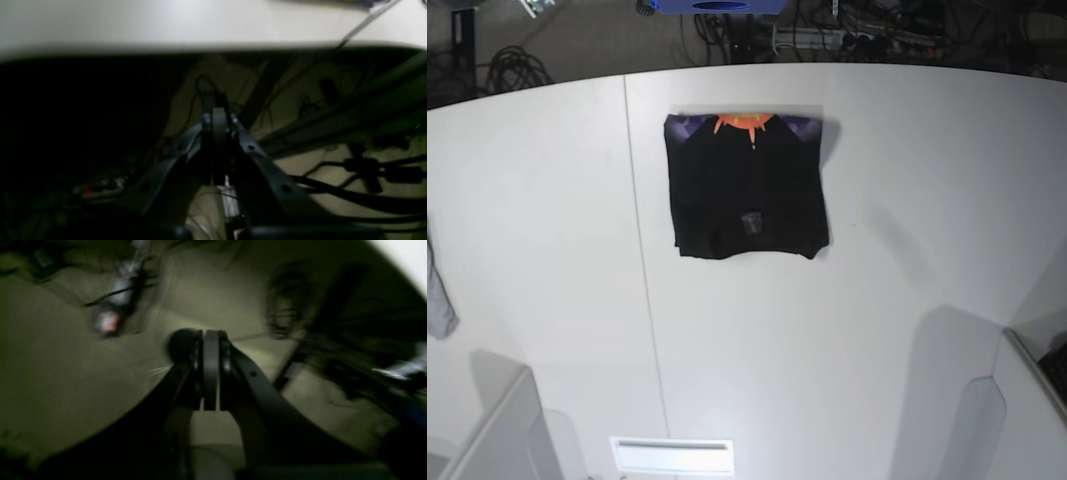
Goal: Fold the T-shirt properly
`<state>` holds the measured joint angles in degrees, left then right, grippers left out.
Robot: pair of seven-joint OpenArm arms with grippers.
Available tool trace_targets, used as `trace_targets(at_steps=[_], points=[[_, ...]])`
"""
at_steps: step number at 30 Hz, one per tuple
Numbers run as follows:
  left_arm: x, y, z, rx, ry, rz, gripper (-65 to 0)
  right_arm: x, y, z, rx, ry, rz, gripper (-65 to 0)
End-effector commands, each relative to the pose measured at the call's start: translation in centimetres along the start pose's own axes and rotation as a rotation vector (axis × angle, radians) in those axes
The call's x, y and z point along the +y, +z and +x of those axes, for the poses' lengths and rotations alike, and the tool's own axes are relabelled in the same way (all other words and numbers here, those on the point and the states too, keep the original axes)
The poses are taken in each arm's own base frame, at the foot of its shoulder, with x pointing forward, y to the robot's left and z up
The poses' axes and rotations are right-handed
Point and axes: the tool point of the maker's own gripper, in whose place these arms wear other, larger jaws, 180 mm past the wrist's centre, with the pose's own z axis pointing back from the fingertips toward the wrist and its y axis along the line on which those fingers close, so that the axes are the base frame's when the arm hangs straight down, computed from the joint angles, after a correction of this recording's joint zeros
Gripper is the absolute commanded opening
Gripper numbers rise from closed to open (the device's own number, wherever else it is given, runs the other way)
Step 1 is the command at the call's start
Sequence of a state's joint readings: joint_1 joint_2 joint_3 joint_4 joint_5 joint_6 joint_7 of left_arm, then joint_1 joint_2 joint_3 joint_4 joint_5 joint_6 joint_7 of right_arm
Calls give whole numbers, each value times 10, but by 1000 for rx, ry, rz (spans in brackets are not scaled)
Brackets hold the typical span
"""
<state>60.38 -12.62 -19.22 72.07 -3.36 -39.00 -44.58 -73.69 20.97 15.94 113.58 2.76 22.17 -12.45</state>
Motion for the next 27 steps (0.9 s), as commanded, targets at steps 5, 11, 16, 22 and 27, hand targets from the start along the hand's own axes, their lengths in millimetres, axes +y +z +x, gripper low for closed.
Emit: trace_targets(at_steps=[5,11,16,22,27], points=[[-8,5,-61,173,27,-71,-650,49,-17,-26,115,-25,133,-650],[3,-14,-113,292,96,-52,-650,110,-63,-57,232,-141,254,-650],[20,-31,-140,400,108,-60,-650,143,-110,-77,319,-268,301,-650],[32,-56,-155,485,122,-56,-650,188,-154,-90,373,-418,365,-650],[28,-73,-163,574,85,-117,-650,199,-189,-119,410,-571,356,-650]])
